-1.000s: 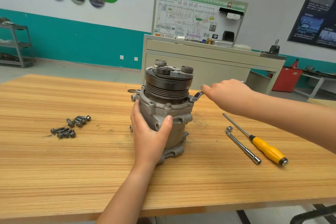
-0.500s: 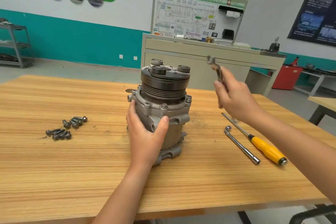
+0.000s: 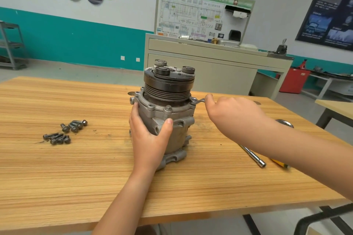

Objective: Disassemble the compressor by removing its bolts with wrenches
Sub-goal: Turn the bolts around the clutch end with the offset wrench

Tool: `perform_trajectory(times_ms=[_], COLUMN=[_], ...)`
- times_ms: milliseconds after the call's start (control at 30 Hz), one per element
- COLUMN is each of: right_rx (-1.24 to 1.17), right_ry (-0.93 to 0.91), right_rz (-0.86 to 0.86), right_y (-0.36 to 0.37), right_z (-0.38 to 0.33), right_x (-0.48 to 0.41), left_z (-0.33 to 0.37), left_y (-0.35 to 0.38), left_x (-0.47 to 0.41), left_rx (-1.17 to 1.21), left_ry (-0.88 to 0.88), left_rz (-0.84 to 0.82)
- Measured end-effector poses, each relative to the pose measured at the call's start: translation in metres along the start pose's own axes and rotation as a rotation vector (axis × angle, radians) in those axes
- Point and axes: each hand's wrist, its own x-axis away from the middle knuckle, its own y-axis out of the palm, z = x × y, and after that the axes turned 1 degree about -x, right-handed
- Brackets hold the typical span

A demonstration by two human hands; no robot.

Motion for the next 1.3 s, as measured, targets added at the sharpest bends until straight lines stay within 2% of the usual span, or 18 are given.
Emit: perform_trajectory(times_ms=[133,333,433,533,600,667,833,933,1067,1133,1300], right_rx=[-0.049,-0.054,-0.004,-0.075,-0.131,-0.224,-0.631,-0.622,-0.454,-0.333,-0.069], right_ry=[-0.013,-0.170,-0.223,-0.233,-0.228,-0.193,0.152,0.124,0.099,0.097,0.054], right_rz=[0.008,0.022,0.173,0.509,0.615,0.639,0.695,0.609,0.230,0.100,-0.022], right_y=[0.007,0.023,0.033,0.043,0.046,0.052,0.052,0.039,0.025,0.019,-0.006], right_z=[0.014,0.045,0.046,0.037,0.030,0.027,0.035,0.031,0.024,0.023,0.009], right_x=[-0.008,-0.027,-0.044,-0.067,-0.075,-0.070,-0.024,0.003,0.014,0.012,0.007], left_z=[-0.001,-0.003,-0.001,0.001,0.000,0.000,-0.002,-0.002,-0.001,-0.001,-0.001], left_y=[0.000,0.000,0.000,0.000,0.000,0.000,0.001,0.001,0.002,0.001,0.001], left_x=[0.001,0.001,0.001,0.000,-0.001,0.000,-0.001,0.000,0.000,0.000,0.000], left_rx=[-0.004,-0.008,-0.027,-0.045,-0.056,-0.059,-0.042,-0.036,-0.031,-0.029,-0.047], left_ry=[0.004,-0.001,0.002,0.003,0.002,0.004,0.011,0.013,0.003,0.001,0.004], left_rz=[-0.001,0.001,0.007,0.023,0.023,0.020,0.026,0.022,0.021,0.023,0.019])
